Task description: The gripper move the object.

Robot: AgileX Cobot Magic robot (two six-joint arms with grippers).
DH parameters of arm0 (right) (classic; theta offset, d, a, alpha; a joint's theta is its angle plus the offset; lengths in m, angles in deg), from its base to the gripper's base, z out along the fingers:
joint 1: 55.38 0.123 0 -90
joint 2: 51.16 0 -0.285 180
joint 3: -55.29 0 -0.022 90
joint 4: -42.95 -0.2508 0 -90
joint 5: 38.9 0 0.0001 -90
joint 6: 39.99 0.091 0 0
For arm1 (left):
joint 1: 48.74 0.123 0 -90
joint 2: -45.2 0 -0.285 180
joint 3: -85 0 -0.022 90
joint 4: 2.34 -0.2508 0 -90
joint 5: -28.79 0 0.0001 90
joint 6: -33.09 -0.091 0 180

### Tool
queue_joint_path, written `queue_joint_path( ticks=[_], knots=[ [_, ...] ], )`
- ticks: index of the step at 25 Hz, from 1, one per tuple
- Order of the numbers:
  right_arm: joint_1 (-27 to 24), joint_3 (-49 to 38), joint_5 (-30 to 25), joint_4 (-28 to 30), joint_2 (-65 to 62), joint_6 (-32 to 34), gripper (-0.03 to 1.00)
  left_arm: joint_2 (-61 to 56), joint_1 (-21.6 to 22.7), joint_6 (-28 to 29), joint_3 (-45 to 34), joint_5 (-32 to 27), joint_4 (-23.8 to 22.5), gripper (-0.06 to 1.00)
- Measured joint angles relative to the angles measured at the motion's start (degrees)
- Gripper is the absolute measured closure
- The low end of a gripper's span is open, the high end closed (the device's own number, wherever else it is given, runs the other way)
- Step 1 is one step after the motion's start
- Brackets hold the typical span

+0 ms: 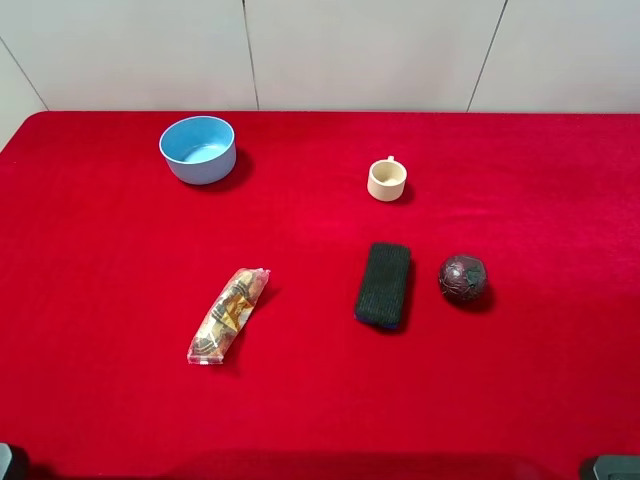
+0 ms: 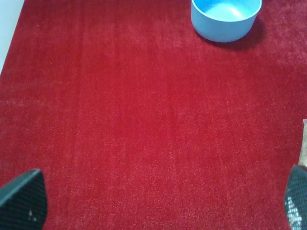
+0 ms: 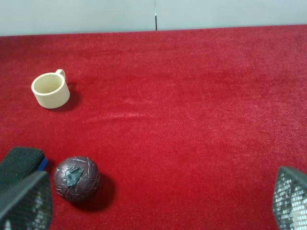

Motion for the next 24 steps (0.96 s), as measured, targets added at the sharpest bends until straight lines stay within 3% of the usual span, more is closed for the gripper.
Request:
queue_joint_path(
  ticks=[24],
  knots=[
    [0.0, 0.0, 0.0, 0.0, 0.0, 0.0, 0.27, 0.0, 0.0, 0.0, 0.0, 0.0, 0.0, -0.05]
  ],
)
